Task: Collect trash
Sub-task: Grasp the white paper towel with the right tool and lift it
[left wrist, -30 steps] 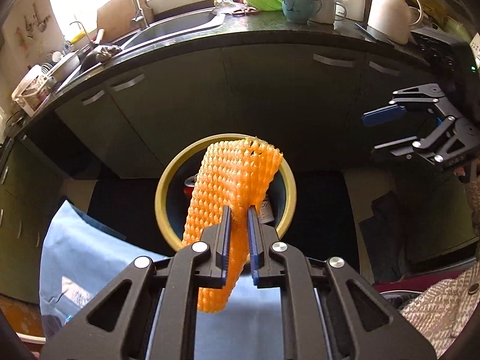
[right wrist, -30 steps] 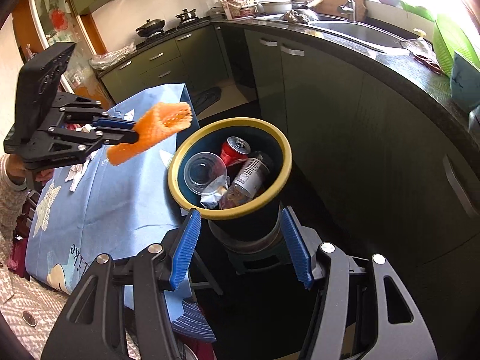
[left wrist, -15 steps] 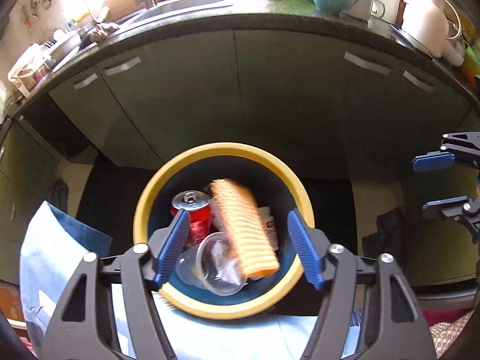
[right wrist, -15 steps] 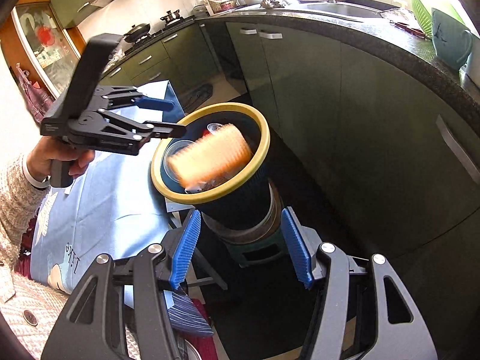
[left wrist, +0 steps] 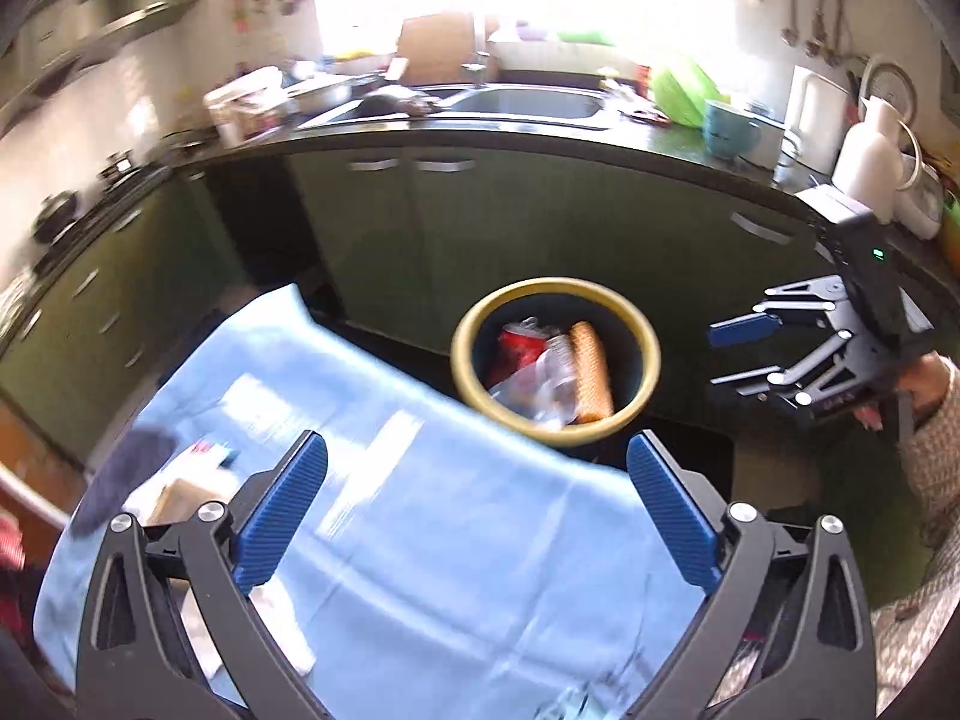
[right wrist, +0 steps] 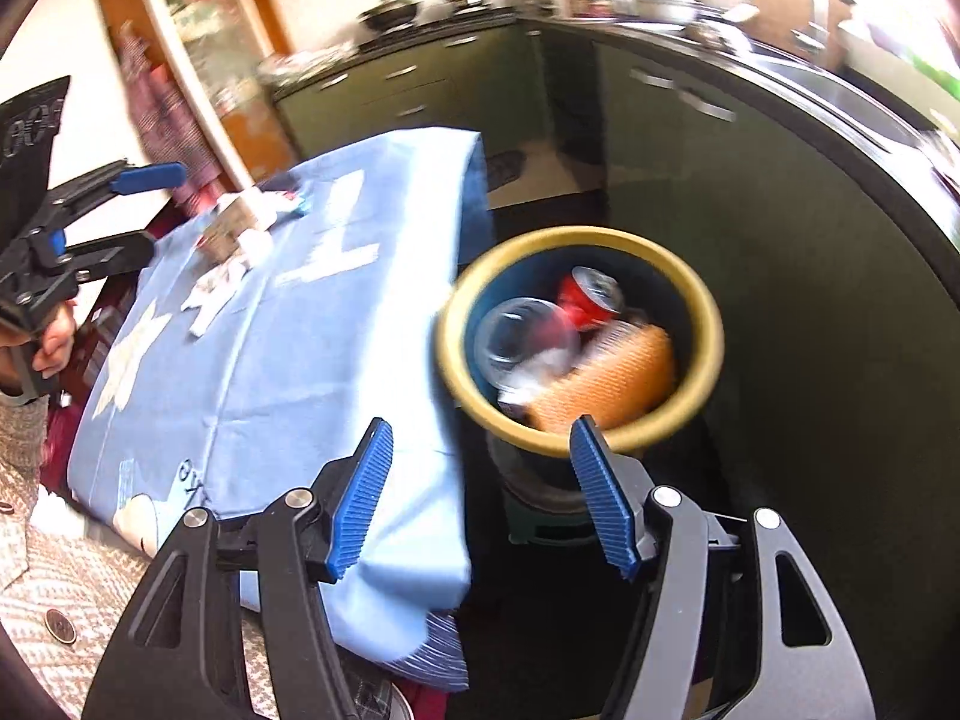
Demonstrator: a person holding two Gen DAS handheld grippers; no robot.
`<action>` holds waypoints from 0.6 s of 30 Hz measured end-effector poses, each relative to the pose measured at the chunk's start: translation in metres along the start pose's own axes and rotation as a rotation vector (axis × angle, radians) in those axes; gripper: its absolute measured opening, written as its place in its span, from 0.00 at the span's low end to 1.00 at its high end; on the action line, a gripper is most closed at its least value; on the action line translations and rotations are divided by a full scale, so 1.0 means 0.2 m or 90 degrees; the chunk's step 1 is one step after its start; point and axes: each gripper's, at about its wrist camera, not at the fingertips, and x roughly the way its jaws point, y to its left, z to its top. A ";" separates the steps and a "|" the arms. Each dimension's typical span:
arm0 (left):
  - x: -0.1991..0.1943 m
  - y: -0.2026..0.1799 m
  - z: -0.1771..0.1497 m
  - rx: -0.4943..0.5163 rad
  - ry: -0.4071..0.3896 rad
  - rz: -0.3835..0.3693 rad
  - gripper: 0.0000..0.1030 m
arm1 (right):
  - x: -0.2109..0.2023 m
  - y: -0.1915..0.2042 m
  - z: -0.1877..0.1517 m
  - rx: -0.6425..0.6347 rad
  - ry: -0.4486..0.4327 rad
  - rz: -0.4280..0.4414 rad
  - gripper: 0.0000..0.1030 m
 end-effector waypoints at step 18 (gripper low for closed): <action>-0.69 0.70 -0.95 -0.294 0.020 0.200 0.93 | 1.04 1.23 0.73 -0.196 0.142 0.118 0.64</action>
